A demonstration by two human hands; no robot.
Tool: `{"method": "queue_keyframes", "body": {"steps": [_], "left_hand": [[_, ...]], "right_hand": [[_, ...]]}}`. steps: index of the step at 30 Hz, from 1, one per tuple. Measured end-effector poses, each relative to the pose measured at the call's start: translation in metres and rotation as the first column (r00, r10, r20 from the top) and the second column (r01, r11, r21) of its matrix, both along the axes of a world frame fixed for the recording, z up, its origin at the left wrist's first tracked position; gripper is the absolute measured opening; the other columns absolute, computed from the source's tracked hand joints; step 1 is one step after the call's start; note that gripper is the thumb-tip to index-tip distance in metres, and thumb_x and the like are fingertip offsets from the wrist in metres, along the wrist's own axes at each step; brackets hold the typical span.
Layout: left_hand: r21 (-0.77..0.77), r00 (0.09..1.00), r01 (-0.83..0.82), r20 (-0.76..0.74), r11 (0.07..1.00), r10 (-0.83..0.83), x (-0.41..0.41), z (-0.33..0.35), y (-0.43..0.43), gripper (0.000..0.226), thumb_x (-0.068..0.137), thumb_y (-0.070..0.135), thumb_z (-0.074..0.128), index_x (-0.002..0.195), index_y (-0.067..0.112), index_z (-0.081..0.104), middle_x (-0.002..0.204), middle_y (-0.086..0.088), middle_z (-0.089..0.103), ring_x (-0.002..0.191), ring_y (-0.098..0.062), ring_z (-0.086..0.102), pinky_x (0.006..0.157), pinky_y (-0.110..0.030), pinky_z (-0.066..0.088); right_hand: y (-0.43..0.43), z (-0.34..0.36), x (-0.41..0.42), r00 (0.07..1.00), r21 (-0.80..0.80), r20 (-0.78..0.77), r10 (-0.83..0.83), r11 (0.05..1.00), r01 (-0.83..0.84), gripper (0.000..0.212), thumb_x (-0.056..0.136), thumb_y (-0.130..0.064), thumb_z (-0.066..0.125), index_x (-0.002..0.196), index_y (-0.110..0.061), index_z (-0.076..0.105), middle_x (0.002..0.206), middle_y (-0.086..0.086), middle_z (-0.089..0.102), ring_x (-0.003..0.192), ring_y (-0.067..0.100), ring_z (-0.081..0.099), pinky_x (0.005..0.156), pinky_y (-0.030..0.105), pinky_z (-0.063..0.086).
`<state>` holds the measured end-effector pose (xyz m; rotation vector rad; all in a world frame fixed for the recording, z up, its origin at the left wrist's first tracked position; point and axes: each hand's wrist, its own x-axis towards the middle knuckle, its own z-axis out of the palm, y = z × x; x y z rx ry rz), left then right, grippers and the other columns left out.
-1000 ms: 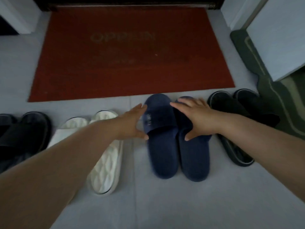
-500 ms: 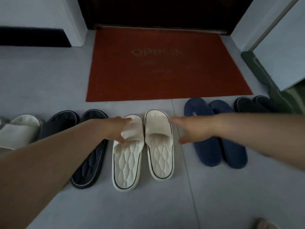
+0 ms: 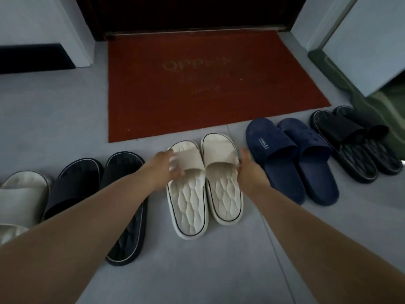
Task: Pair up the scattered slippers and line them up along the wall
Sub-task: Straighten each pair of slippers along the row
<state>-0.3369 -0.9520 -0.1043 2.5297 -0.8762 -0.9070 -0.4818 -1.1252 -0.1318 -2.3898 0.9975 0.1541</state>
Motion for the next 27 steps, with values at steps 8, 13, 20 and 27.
{"method": "queue_keyframes", "body": {"steps": [8, 13, 20, 27], "left_hand": [[-0.039, 0.985, -0.160, 0.066, 0.986, 0.162, -0.004, -0.006, -0.010, 0.059, 0.090, 0.033, 0.052, 0.138, 0.009, 0.028, 0.138, -0.017, 0.037, 0.115, -0.035, 0.050, 0.082, -0.036, 0.042], [-0.092, 0.976, -0.218, 0.003, 0.972, 0.219, -0.007, -0.008, -0.007, 0.059, 0.088, 0.035, 0.053, 0.136, 0.009, 0.030, 0.136, -0.016, 0.040, 0.114, -0.033, 0.050, 0.078, -0.033, 0.040], [-0.234, 0.937, -0.276, -0.281, 0.932, 0.207, 0.052, 0.024, 0.048, 0.065, 0.075, 0.018, 0.072, 0.132, 0.013, 0.042, 0.131, -0.009, 0.053, 0.114, -0.024, 0.054, 0.101, -0.032, 0.041], [0.205, 0.998, 0.028, -0.069, 0.978, -0.014, 0.081, 0.028, 0.179, 0.103, 0.059, 0.024, 0.084, 0.143, 0.015, 0.024, 0.146, -0.009, 0.036, 0.132, -0.024, 0.037, 0.110, -0.029, 0.029]], "right_hand": [[-0.016, 0.002, 0.015, 0.986, -0.150, -0.169, 0.004, 0.988, -0.029, 0.058, 0.093, -0.002, 0.036, 0.145, -0.019, 0.017, 0.130, 0.016, 0.055, 0.114, 0.031, 0.056, 0.090, 0.039, 0.044], [-0.006, 0.009, 0.013, 0.991, -0.085, -0.127, -0.031, 0.996, 0.020, 0.060, 0.089, 0.000, 0.038, 0.144, -0.017, 0.019, 0.128, 0.022, 0.053, 0.111, 0.038, 0.054, 0.088, 0.043, 0.045], [0.101, 0.026, 0.017, 0.960, -0.046, 0.217, 0.174, 0.985, -0.168, 0.067, 0.084, -0.015, 0.055, 0.142, -0.019, 0.023, 0.150, 0.007, 0.025, 0.136, 0.027, 0.022, 0.111, 0.038, 0.024], [0.193, 0.014, 0.051, 0.906, 0.241, 0.150, 0.395, 0.874, -0.421, 0.081, 0.085, -0.034, 0.061, 0.147, -0.023, 0.010, 0.154, 0.000, 0.019, 0.139, 0.023, 0.025, 0.111, 0.035, 0.027]]}}
